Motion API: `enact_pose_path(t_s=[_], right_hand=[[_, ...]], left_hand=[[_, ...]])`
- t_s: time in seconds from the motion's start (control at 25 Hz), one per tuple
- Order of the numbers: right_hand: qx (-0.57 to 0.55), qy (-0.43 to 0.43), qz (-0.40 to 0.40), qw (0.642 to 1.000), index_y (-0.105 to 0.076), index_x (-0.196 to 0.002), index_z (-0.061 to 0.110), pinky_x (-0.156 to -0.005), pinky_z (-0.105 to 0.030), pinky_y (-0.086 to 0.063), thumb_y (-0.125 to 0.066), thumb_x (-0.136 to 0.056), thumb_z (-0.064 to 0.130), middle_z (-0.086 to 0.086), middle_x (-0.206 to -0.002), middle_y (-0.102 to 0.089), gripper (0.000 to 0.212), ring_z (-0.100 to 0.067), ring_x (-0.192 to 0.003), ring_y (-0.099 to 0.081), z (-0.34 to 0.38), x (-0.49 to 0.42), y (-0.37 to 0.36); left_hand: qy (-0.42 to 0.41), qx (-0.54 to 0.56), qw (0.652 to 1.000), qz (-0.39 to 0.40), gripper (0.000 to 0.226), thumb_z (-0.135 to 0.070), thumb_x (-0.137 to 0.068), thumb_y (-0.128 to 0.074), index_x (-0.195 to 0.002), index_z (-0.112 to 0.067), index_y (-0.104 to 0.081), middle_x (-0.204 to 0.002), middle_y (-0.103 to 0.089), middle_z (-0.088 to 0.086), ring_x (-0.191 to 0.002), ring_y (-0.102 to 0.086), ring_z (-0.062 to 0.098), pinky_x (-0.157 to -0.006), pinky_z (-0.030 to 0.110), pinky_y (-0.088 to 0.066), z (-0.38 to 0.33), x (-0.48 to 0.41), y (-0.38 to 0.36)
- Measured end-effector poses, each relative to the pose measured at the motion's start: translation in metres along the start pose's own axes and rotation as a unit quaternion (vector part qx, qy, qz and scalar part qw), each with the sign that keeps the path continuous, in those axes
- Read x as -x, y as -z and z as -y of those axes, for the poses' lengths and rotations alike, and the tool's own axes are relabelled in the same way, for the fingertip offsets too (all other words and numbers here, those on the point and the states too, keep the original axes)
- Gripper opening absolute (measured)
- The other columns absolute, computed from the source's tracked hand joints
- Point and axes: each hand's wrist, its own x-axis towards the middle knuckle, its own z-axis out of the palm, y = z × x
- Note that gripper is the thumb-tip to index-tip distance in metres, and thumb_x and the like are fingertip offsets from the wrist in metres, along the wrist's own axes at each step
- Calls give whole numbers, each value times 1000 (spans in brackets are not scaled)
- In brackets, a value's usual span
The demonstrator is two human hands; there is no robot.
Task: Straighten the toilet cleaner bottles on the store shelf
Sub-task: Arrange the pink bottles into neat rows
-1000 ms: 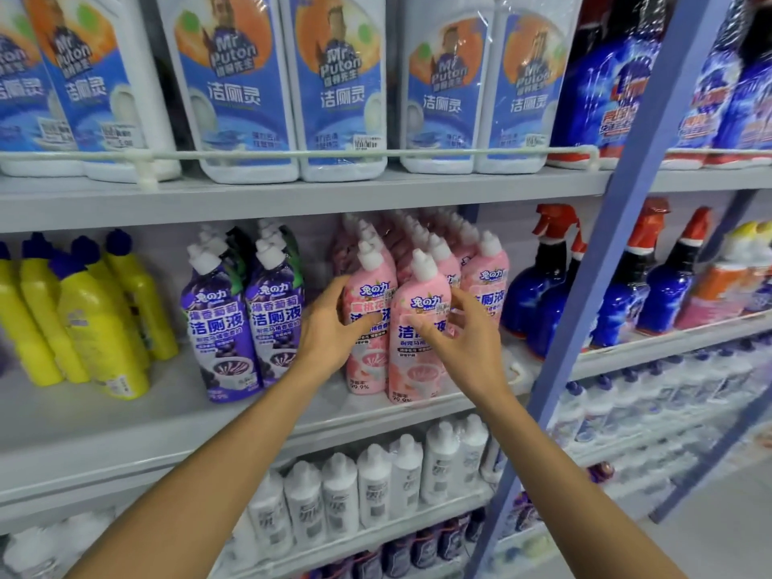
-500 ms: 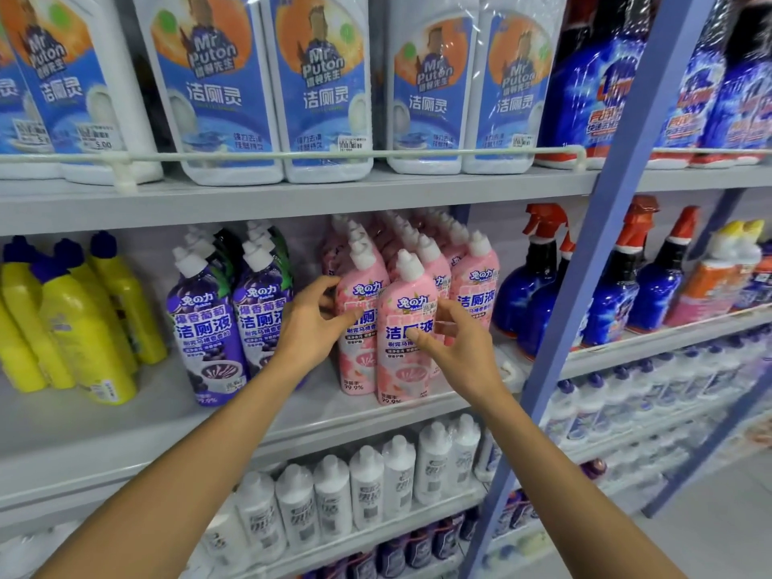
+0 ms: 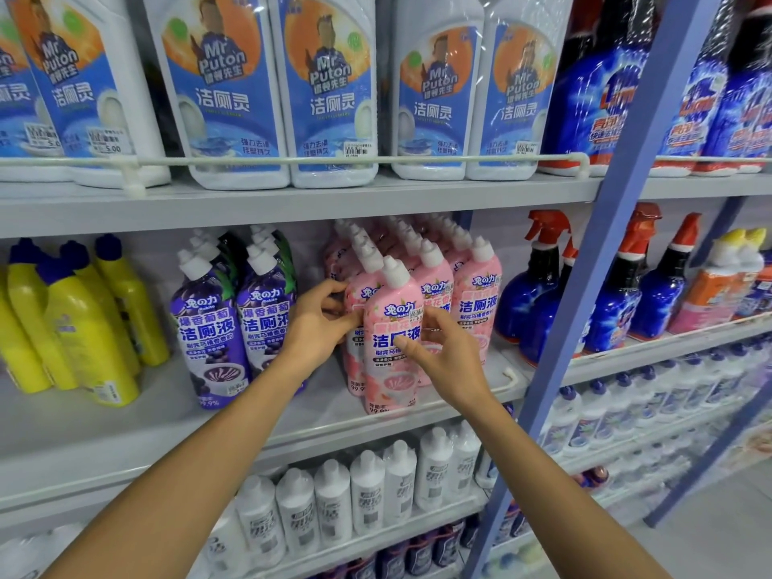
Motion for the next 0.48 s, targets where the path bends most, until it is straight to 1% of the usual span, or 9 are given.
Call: enact_pose_path(t_s=[0.08, 0.16, 0.24, 0.28, 0.32, 0.4, 0.48], right_hand=[[-1, -2, 7, 1000, -62, -120, 26, -82, -10, -47, -80, -84, 39, 18, -110, -70, 43, 5, -98, -64, -2, -1, 0], [-1, -9, 14, 1000, -63, -123, 24, -84, -15, -50, -80, -83, 41, 16, -111, -71, 46, 0, -98, -65, -2, -1, 1], [3, -10, 21, 1000, -64, -123, 23, -87, -24, -56, -80, -83, 43, 16, -110, -71, 47, -3, -98, -66, 3, -5, 5], [4, -5, 19, 1000, -63, -124, 23, -87, -27, -57, -80, -83, 45, 17, -110, -70, 50, -4, -99, -66, 9, -8, 8], [2, 2, 12, 1000, -61, -128, 24, -86, -26, -57, -79, -83, 45, 19, -111, -68, 53, -4, -100, -66, 16, -13, 11], [2, 13, 4, 1000, -59, -134, 24, -85, -24, -57, -78, -84, 46, 17, -116, -67, 57, -4, -103, -65, 28, -25, 14], [20, 26, 15, 999, -60, -133, 21, -87, -32, -59, -76, -86, 48, 12, -117, -69, 56, -6, -103, -67, 34, -33, 15]], left_hand=[[23, 22, 999, 8, 42, -20, -83, -82, -121, -22, -64, -96, -69, 7, -90, -71, 30, -77, 53, -62, 0, 0, 2], [40, 44, 998, 11, 46, -25, -82, -82, -125, -23, -64, -103, -69, 8, -98, -71, 31, -78, 52, -62, -3, -2, 6], [33, 54, 998, 2, 49, -30, -80, -83, -125, -24, -65, -105, -71, 5, -97, -72, 26, -76, 47, -63, -13, -9, 10], [24, 53, 998, 2, 47, -31, -79, -84, -122, -25, -67, -103, -73, 4, -94, -73, 23, -75, 46, -63, -21, -14, 12], [16, 46, 999, 7, 41, -30, -78, -85, -116, -27, -70, -100, -74, 3, -92, -73, 21, -74, 48, -63, -28, -20, 14], [7, 2, 999, 37, 26, -30, -77, -87, -100, -32, -74, -95, -75, 1, -88, -73, 22, -76, 54, -62, -39, -30, 15], [13, -32, 997, 63, 19, -30, -77, -87, -92, -28, -77, -93, -76, 2, -89, -74, 26, -78, 57, -61, -44, -35, 16]])
